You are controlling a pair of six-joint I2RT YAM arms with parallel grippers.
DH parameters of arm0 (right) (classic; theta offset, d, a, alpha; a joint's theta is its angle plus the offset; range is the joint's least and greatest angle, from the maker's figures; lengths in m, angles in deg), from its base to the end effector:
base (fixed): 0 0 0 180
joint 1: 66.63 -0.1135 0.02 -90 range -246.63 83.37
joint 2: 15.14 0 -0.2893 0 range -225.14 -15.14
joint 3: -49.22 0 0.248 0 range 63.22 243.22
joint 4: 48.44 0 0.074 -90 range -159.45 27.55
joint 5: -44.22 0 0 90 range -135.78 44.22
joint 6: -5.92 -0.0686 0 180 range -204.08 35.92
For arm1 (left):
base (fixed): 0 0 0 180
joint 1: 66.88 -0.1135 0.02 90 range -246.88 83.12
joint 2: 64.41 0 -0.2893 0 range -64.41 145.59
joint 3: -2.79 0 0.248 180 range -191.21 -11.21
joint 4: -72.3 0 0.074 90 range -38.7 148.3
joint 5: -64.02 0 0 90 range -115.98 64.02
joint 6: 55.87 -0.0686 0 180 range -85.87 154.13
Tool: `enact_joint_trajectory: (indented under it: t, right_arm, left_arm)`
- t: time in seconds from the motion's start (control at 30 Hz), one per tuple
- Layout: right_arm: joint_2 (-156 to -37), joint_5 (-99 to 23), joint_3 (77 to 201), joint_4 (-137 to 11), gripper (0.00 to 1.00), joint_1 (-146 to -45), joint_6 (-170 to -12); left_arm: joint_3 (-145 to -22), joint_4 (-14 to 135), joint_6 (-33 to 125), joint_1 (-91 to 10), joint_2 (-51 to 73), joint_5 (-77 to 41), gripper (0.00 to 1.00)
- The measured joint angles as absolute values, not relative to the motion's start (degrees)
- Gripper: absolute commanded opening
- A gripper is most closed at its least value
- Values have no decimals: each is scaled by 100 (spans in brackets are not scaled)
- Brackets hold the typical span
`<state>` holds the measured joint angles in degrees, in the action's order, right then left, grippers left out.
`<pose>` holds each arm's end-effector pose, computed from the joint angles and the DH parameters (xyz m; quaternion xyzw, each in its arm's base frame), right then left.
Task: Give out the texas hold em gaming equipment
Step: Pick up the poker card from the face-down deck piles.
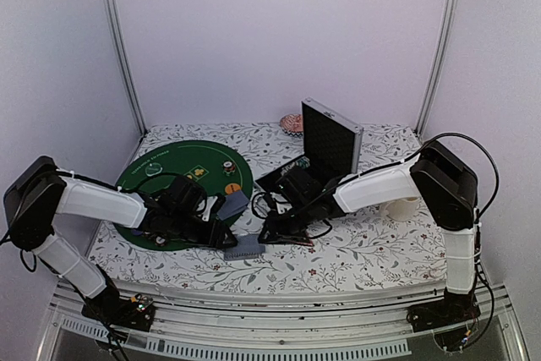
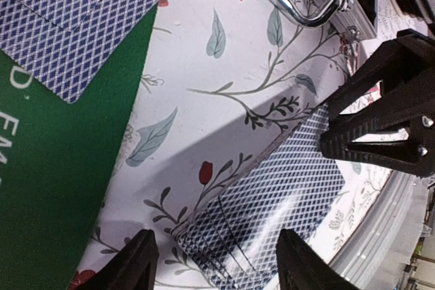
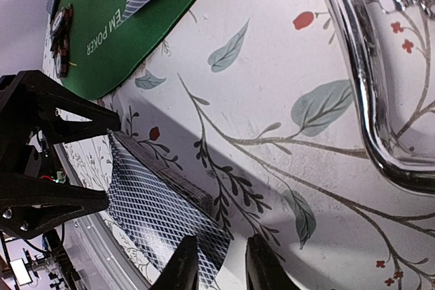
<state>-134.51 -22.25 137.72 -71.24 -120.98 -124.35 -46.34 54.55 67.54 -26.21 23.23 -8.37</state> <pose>0.2434 0.3864 0.1281 -0.1771 0.9154 0.3557 0.0645 0.1985 -0.1979 0.1322 0.1042 0.9410 -0.2897 0.1407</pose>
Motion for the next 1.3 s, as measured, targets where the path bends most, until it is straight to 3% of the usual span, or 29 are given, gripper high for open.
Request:
enact_joint_trajectory:
  t: [0.27, 1.03, 1.3]
  right_arm:
    - [-13453, -2155, 13772, -7109, 4, -12089, -12394]
    - [-13055, -2017, 13746, -7103, 2, -12050, -12252]
    - [-12961, -1917, 13695, -7166, 2, -12050, -12079]
  left_arm:
    - [-4634, 5463, 6750, -2621, 2336, -820, 63]
    - [-4438, 5199, 6612, -2599, 1938, -765, 67]
    - [-4405, 4810, 6492, -2599, 1580, -778, 63]
